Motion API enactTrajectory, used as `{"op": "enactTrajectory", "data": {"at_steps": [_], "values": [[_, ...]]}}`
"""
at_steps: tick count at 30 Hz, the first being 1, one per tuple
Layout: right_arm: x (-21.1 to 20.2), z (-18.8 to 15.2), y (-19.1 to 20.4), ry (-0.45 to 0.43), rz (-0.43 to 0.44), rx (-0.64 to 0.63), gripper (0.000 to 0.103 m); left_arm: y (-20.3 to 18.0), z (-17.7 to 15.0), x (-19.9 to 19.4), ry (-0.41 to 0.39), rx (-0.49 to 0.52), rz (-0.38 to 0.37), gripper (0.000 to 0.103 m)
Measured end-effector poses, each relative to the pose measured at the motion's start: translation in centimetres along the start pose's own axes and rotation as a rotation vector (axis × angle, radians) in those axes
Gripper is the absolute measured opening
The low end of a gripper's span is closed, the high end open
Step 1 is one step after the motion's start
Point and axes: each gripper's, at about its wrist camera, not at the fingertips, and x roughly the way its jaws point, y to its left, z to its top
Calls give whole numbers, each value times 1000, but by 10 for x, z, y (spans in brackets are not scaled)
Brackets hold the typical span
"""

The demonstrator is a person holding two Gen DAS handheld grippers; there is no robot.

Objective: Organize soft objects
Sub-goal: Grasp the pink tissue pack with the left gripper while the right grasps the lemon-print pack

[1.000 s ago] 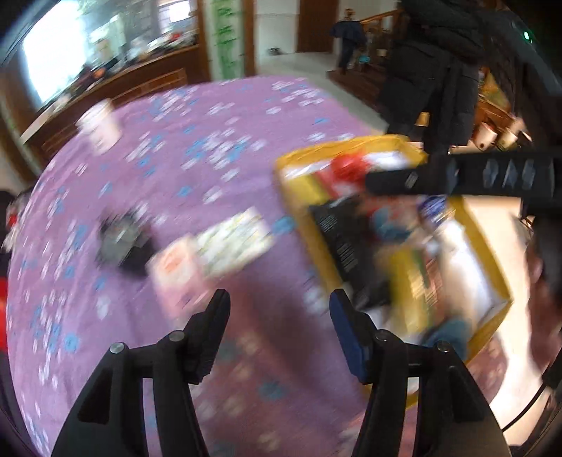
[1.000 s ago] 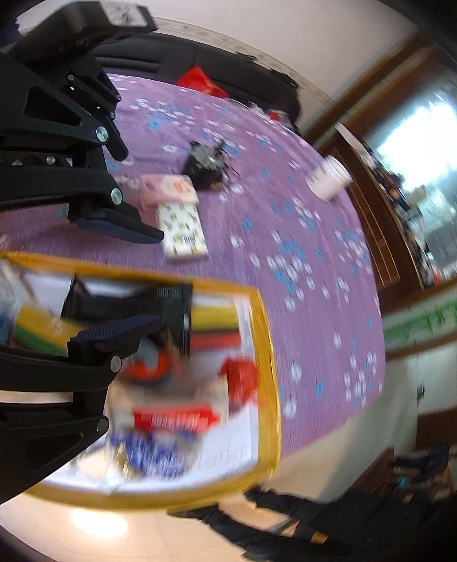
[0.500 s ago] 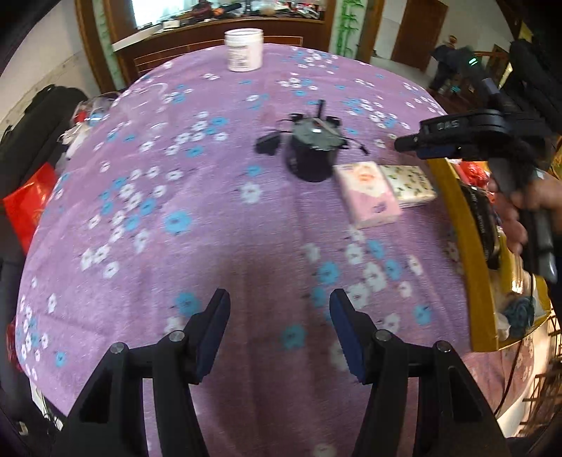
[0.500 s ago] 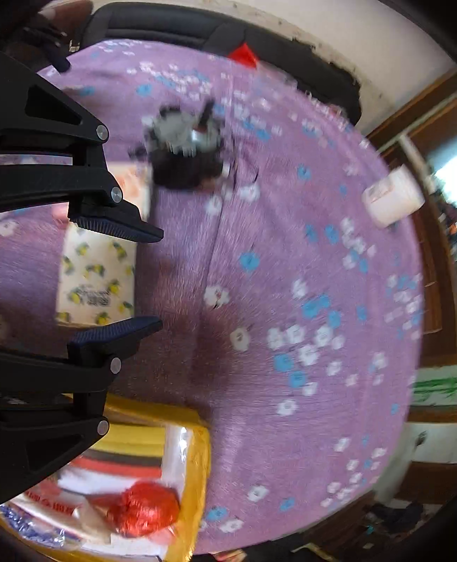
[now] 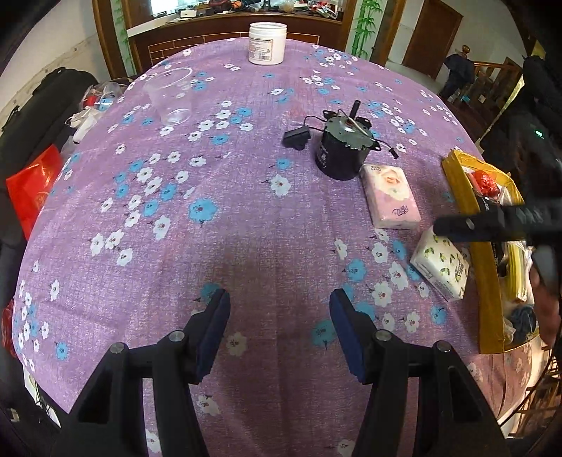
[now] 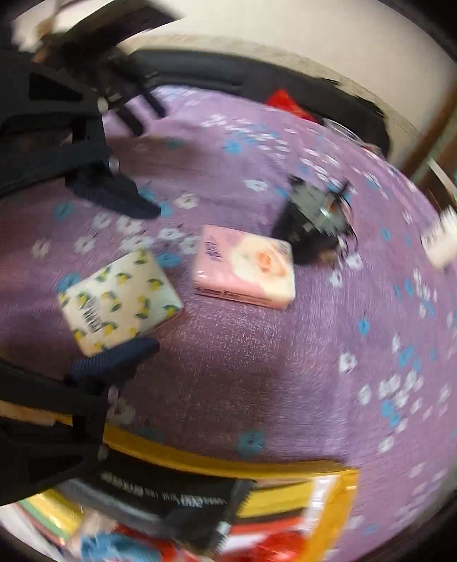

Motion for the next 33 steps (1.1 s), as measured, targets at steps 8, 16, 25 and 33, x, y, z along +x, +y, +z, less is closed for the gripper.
{"op": "enactTrajectory", "data": {"at_steps": [8, 16, 25, 33], "values": [[15, -23, 30, 10, -212, -224, 82, -16, 4, 2, 2, 34, -21, 58], [2, -45, 29, -78, -224, -183, 54, -31, 15, 2, 7, 64, -39, 66], [-59, -80, 3, -228, -182, -4, 54, -82, 61, 28, 57, 110, -84, 74], [-84, -104, -7, -272, -179, 49, 54, -115, 90, 72, 121, 94, -50, 74]]}}
